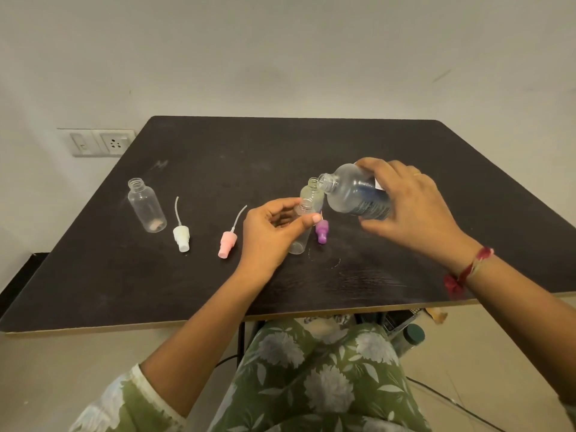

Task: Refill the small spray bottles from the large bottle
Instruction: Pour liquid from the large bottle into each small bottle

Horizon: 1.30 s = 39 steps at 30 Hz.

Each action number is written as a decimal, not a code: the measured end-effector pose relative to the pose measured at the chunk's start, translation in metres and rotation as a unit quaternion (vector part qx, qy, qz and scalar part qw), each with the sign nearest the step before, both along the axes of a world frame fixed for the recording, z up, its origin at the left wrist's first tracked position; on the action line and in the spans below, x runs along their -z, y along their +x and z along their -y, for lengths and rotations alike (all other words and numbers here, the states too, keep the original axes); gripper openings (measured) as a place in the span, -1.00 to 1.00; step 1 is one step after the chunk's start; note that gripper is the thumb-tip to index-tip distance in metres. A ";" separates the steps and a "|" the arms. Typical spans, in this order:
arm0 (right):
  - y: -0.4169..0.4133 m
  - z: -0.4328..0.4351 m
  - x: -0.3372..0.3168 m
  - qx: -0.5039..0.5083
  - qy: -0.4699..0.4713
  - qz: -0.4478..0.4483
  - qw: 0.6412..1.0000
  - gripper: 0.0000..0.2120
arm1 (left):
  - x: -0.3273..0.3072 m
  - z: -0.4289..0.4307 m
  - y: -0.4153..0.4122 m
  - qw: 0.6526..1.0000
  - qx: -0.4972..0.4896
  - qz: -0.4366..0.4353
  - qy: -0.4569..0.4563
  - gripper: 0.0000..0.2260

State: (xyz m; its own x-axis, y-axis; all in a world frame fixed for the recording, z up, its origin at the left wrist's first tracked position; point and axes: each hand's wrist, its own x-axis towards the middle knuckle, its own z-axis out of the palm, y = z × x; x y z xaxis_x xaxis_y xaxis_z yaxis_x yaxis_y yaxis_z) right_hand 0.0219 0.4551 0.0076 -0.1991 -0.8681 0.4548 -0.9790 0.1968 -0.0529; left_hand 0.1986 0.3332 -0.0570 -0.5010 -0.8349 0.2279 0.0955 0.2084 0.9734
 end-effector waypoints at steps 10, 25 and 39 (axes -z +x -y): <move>0.005 0.004 -0.006 -0.004 0.027 -0.042 0.999 -0.30 | -0.003 -0.001 0.000 0.998 0.030 -0.035 0.033 -0.73; 0.007 0.001 -0.015 0.000 0.040 -0.101 0.994 -0.35 | -0.001 -0.003 0.000 0.998 0.043 -0.041 0.030 -0.61; 0.007 0.002 -0.016 -0.003 0.042 -0.123 0.992 -0.36 | 0.004 0.000 0.000 0.998 0.042 -0.039 0.036 -0.56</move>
State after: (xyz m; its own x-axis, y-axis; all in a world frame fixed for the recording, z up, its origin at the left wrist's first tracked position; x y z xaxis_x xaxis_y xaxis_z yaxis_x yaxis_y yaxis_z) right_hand 0.0290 0.4529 0.0240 -0.0871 -0.9055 0.4153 -0.9615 0.1855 0.2030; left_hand 0.1985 0.3328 -0.0611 -0.5521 -0.8068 0.2103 0.1865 0.1263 0.9743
